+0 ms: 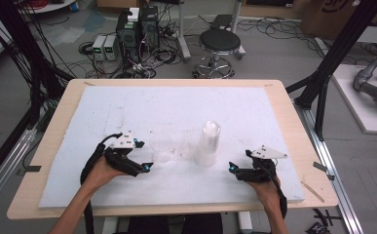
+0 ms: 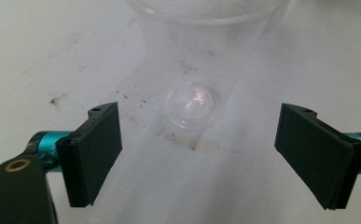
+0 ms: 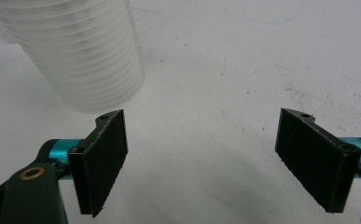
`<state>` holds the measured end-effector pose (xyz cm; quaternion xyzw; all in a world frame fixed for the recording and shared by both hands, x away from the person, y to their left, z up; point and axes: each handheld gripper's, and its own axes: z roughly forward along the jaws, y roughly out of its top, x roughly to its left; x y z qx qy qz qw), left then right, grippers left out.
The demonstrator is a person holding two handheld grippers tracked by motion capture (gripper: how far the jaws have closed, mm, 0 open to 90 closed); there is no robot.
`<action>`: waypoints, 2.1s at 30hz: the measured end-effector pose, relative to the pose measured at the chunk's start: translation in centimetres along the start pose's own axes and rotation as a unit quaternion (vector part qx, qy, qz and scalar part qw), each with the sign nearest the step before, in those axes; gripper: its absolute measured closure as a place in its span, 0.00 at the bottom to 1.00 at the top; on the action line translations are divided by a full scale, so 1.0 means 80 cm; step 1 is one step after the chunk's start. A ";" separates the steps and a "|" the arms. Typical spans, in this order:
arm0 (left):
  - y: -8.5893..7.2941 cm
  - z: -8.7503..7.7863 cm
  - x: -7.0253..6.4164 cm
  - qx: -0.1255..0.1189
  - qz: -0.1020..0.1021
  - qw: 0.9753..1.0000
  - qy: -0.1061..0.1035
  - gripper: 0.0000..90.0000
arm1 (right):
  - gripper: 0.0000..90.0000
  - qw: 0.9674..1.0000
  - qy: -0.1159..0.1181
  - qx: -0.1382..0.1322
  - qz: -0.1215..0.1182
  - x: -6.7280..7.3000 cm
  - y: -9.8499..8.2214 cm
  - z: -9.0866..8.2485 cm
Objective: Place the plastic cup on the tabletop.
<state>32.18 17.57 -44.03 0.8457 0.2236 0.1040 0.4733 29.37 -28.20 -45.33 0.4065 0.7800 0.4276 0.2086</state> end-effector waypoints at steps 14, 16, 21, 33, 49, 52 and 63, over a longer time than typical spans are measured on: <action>-0.070 -0.060 -0.016 -0.152 -0.046 0.984 0.081 0.13 | 0.18 1.000 0.003 -0.007 -0.001 0.000 -0.001 -0.002; -0.079 -0.065 -0.017 -0.161 -0.055 0.981 0.096 0.13 | 0.18 1.000 0.003 -0.010 -0.001 0.000 -0.001 -0.002; -0.085 -0.069 -0.016 -0.171 -0.068 0.976 0.116 0.13 | 0.18 1.000 0.002 -0.014 0.001 0.000 -0.002 -0.003; -0.084 -0.068 -0.017 -0.162 -0.072 0.975 0.132 0.13 | 0.18 1.000 0.002 -0.023 0.004 -0.002 -0.003 -0.005; -0.084 -0.068 -0.015 -0.161 -0.080 0.975 0.132 0.14 | 0.18 0.999 -0.006 -0.048 -0.005 0.001 -0.006 -0.011; -0.084 -0.068 -0.014 -0.161 -0.083 0.975 0.131 0.14 | 0.18 0.999 -0.005 -0.050 -0.003 0.002 -0.006 -0.012; -0.085 -0.069 -0.014 -0.167 -0.088 0.972 0.139 0.14 | 0.18 0.998 -0.005 -0.059 -0.005 0.001 -0.007 -0.013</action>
